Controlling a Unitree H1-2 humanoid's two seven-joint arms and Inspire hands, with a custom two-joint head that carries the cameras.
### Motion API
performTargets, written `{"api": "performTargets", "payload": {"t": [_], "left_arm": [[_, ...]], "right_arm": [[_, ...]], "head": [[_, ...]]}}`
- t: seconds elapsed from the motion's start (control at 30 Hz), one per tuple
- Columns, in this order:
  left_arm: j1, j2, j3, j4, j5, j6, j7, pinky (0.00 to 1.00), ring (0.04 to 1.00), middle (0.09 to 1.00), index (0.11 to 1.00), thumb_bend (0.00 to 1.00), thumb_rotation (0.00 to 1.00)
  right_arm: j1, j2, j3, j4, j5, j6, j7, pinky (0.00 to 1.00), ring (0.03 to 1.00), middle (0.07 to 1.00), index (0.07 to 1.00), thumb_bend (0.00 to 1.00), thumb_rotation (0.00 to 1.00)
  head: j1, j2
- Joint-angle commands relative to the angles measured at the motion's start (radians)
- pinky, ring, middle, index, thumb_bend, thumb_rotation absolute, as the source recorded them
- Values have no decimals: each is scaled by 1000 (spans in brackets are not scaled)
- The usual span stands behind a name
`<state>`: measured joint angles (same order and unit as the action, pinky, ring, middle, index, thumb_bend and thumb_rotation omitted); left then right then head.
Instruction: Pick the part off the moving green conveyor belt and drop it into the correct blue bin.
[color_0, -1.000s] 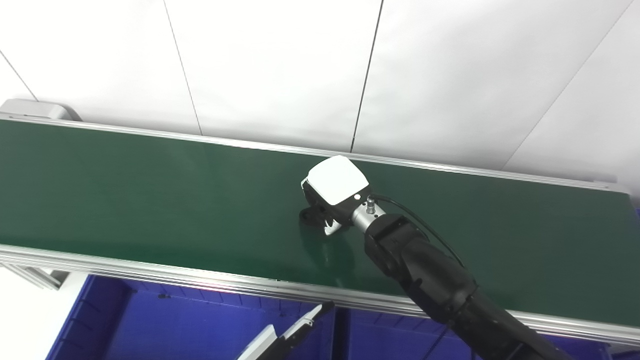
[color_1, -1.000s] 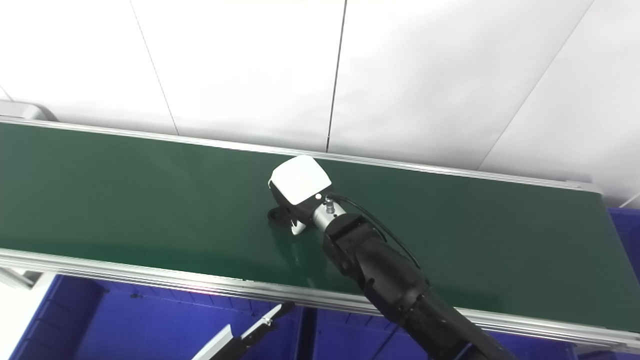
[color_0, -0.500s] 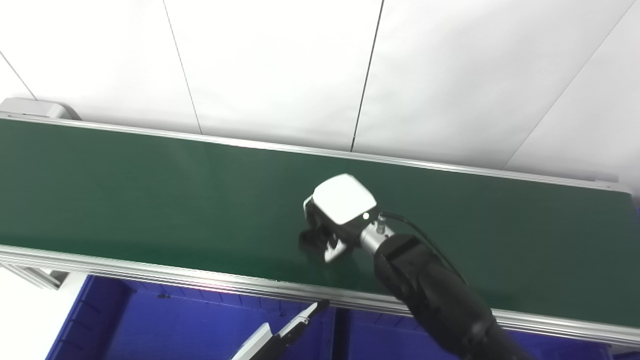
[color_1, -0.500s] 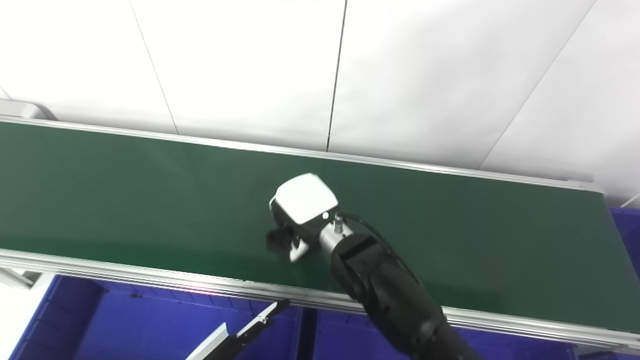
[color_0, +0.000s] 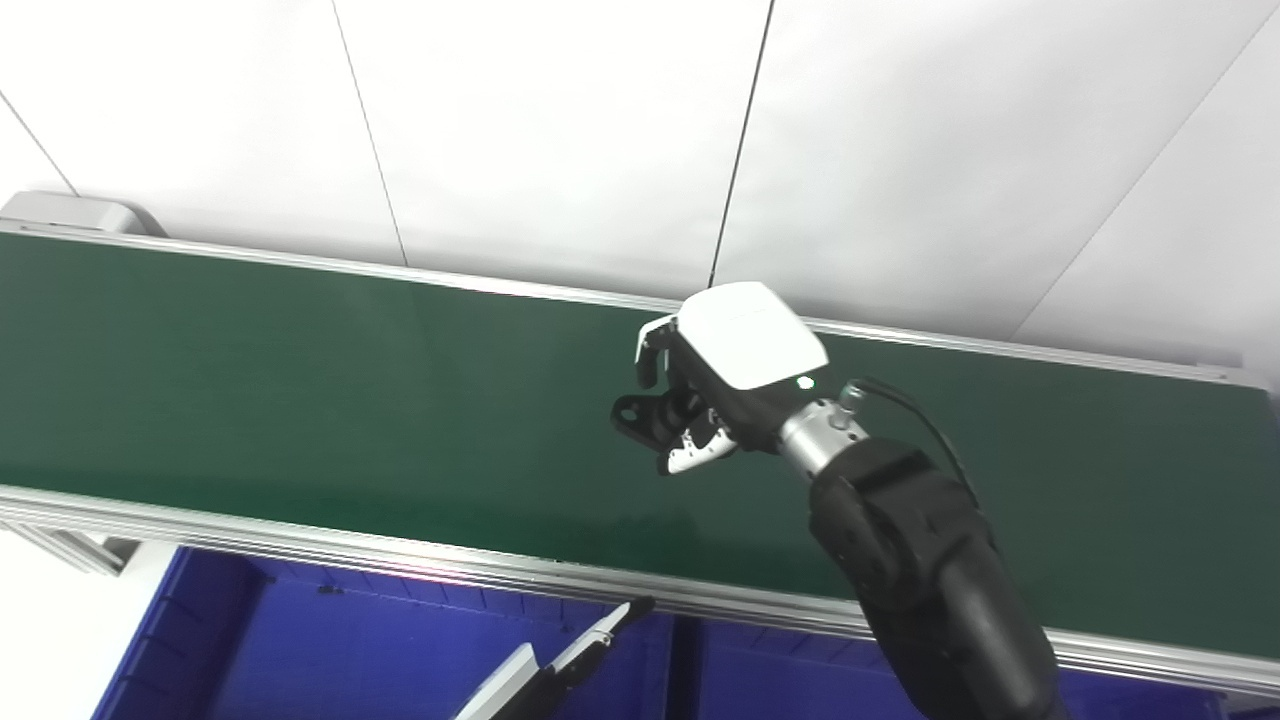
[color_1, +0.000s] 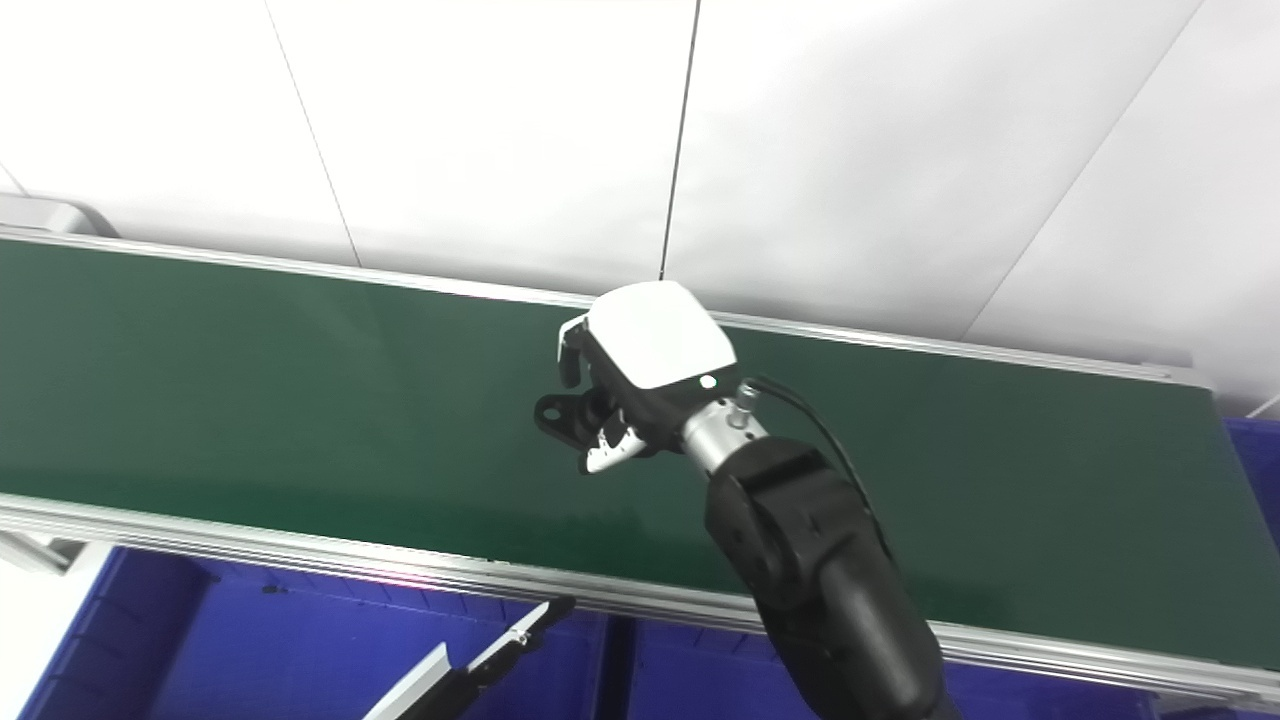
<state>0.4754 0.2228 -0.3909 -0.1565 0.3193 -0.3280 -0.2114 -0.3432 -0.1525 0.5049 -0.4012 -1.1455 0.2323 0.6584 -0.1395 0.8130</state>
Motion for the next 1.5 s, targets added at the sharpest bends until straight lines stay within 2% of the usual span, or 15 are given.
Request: {"api": "performTargets", "payload": {"t": [0.0, 0.2, 0.4, 0.5, 0.67, 0.8, 1.03, 1.17, 1.27, 1.3, 1.33, 1.37, 1.4, 1.43, 1.47], "left_arm": [[8, 0, -2, -29, -15, -16, 3, 955, 1000, 1000, 1000, 783, 464], [16, 1, -3, -46, -18, -6, 1, 941, 1000, 1000, 1000, 788, 469], [25, 8, 5, -76, -30, 23, -2, 955, 1000, 1000, 1000, 781, 481], [28, 12, 16, -103, -51, 66, -13, 924, 1000, 1000, 1000, 777, 471], [20, 20, 34, -135, -75, 115, -25, 913, 1000, 1000, 1000, 768, 462], [7, 28, 47, -159, -87, 152, -36, 938, 1000, 1000, 1000, 778, 475], [-31, 33, 64, -175, -92, 203, -54, 948, 1000, 1000, 1000, 778, 460], [-37, 38, 73, -186, -95, 220, -59, 936, 1000, 1000, 1000, 803, 494], [-38, 42, 79, -193, -106, 227, -63, 941, 1000, 1000, 1000, 789, 455], [-38, 43, 80, -196, -103, 229, -63, 938, 1000, 1000, 1000, 794, 465], [-37, 45, 80, -199, -108, 234, -65, 937, 1000, 1000, 1000, 796, 468], [-37, 46, 81, -201, -112, 237, -66, 941, 1000, 1000, 1000, 798, 467], [-37, 47, 81, -203, -115, 240, -67, 943, 1000, 1000, 1000, 800, 466], [-37, 48, 82, -205, -116, 242, -68, 949, 1000, 1000, 1000, 803, 465], [-37, 49, 83, -209, -112, 246, -70, 952, 1000, 1000, 1000, 804, 465]], "right_arm": [[13, 6, -33, -93, -4, 16, 15, 169, 233, 467, 487, 529, 0], [148, -23, -94, -227, 16, -13, 46, 159, 226, 470, 483, 531, 0], [367, -43, -140, -349, 25, -16, 67, 171, 247, 472, 483, 531, 0], [505, -41, -164, -371, 40, -33, 9, 134, 199, 470, 483, 532, 0], [706, -34, -187, -335, 67, -70, -131, 166, 217, 470, 485, 531, 0], [805, -45, -177, -263, 55, -116, -248, 194, 224, 469, 484, 532, 0], [848, -41, -149, -94, 46, -123, -372, 175, 246, 470, 485, 532, 0], [805, -30, -133, 6, 52, -98, -397, 276, 339, 422, 512, 524, 0], [761, -11, -123, 44, 21, -36, -326, 268, 355, 463, 498, 524, 0], [753, -10, -118, 46, 6, -21, -298, 308, 411, 441, 525, 517, 1], [729, -12, -103, 48, -47, 5, -214, 322, 430, 434, 534, 514, 1], [713, -13, -94, 48, -85, 21, -153, 580, 636, 639, 670, 505, 269], [694, -12, -81, 43, -143, 35, -73, 741, 766, 768, 755, 498, 443], [682, -12, -73, 38, -184, 45, -18, 864, 858, 849, 832, 530, 639], [671, -12, -62, 30, -229, 42, 36, 916, 898, 883, 863, 543, 732]], "head": [[0, 3], [-9, 16], [-43, 57], [-52, 74], [-78, 105], [-92, 128], [-105, 162], [-118, 178], [-121, 187], [-121, 187], [-122, 192], [-122, 193], [-123, 198], [-123, 198], [-123, 202]]}}
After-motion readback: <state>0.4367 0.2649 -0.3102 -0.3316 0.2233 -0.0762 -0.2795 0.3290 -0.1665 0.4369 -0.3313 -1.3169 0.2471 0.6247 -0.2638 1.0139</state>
